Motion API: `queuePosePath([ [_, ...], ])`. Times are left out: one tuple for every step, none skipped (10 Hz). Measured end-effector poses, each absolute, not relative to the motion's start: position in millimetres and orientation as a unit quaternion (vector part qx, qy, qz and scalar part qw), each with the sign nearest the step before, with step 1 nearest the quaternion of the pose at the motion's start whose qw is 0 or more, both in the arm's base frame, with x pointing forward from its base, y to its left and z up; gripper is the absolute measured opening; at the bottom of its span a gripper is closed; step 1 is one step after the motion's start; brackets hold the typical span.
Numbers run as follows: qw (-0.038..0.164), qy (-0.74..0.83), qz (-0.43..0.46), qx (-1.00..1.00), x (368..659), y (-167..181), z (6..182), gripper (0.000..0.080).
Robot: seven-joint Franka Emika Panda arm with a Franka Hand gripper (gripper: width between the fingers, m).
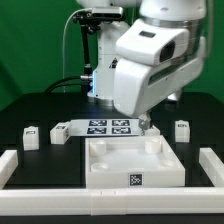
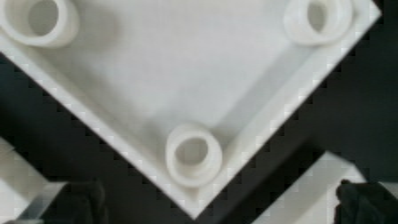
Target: Assemble one leg
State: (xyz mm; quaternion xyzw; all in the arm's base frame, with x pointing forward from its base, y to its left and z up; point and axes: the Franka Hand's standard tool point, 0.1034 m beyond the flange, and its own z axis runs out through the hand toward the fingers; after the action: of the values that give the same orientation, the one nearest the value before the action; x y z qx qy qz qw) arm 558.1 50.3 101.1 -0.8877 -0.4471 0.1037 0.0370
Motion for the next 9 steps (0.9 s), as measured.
queuePosePath([
  [0.037, -0.452, 0.088, -0.887, 554.4, 42.4, 97.2, 0.065],
  [0.037, -0.448, 0.091, -0.889, 552.3, 40.9, 96.9, 0.065],
  [0.038, -0.449, 0.091, -0.888, 552.9, 42.1, 96.4, 0.065],
  [0.038, -0.449, 0.091, -0.888, 552.7, 41.9, 96.0, 0.065],
  [0.038, -0.448, 0.092, -0.888, 552.5, 41.8, 95.7, 0.065],
  [0.038, -0.449, 0.091, -0.888, 552.0, 41.7, 95.0, 0.065],
  [0.03, -0.477, 0.061, -0.876, 550.9, 39.8, 91.9, 0.065],
  [0.021, -0.501, 0.037, -0.865, 534.7, 35.0, 89.0, 0.065],
  [0.015, -0.524, 0.024, -0.851, 519.9, 30.6, 87.2, 0.065],
])
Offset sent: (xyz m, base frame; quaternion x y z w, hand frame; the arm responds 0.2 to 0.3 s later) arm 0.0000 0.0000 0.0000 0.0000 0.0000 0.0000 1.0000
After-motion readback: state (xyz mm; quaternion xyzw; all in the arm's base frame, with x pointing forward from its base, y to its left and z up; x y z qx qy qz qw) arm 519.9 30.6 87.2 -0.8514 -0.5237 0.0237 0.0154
